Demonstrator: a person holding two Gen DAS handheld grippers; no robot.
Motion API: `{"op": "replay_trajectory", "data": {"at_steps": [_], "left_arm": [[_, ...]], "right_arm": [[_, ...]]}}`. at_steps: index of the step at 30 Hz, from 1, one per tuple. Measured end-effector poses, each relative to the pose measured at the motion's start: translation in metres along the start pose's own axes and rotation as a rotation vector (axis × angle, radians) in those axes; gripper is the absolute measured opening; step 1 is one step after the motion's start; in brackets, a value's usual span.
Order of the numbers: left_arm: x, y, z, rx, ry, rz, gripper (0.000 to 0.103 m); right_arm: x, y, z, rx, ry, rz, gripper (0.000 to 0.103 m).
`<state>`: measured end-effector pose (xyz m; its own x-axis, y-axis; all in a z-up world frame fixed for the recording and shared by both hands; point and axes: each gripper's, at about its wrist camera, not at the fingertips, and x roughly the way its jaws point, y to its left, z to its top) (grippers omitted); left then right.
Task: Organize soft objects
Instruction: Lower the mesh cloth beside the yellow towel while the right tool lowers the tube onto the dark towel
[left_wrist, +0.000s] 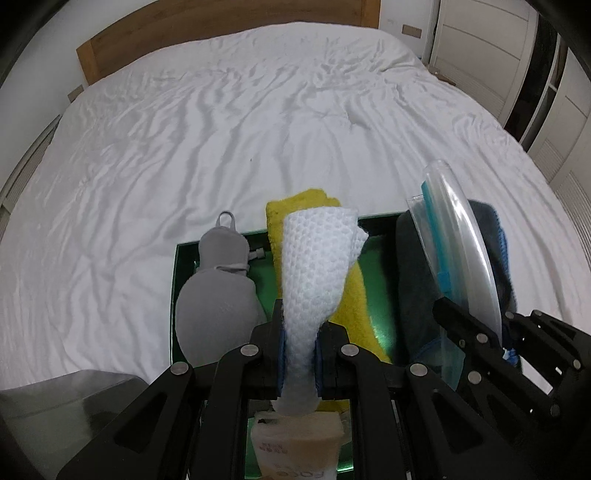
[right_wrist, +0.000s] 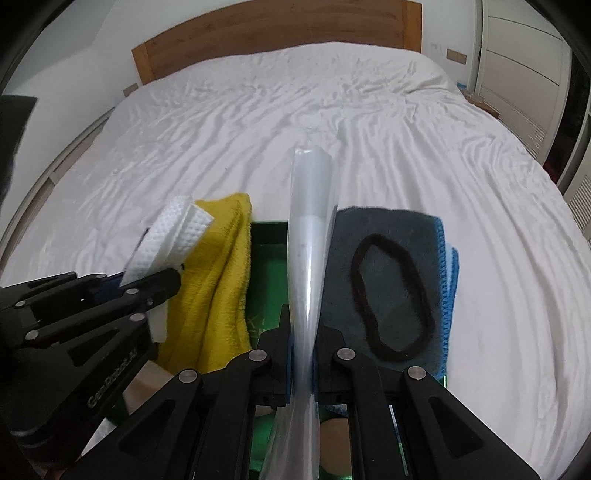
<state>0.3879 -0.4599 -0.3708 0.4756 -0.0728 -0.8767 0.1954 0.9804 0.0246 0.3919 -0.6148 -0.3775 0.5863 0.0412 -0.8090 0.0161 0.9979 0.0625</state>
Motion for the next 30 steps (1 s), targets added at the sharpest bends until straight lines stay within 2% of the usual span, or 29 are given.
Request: {"op": "replay_trajectory", "data": {"at_steps": [8,15,18,23,27,30], "left_arm": [[0.016,-0.001,-0.002,0.018,0.024,0.022,0.011],[0.017,0.001,0.0,0.019,0.025,0.016,0.013],[0.017,0.003,0.001,0.017,0.028,0.009,0.017],[0.015,0.003,0.002,0.007,0.031,0.002,0.018],[0.013,0.002,0.003,0.014,0.026,0.005,0.019],[0.011,0.003,0.002,0.004,0.023,0.004,0.022]], "right_arm": [[0.018,0.004,0.002,-0.019,0.041,-0.022,0.011],[0.021,0.006,0.004,-0.026,0.045,-0.022,0.021],[0.018,0.007,0.001,-0.033,0.043,-0.029,0.035],[0.012,0.007,-0.003,-0.039,0.033,-0.033,0.037],[0.009,0.008,-0.003,-0.046,0.032,-0.032,0.043],[0.005,0.007,-0.003,-0.044,0.032,-0.025,0.044]]}}
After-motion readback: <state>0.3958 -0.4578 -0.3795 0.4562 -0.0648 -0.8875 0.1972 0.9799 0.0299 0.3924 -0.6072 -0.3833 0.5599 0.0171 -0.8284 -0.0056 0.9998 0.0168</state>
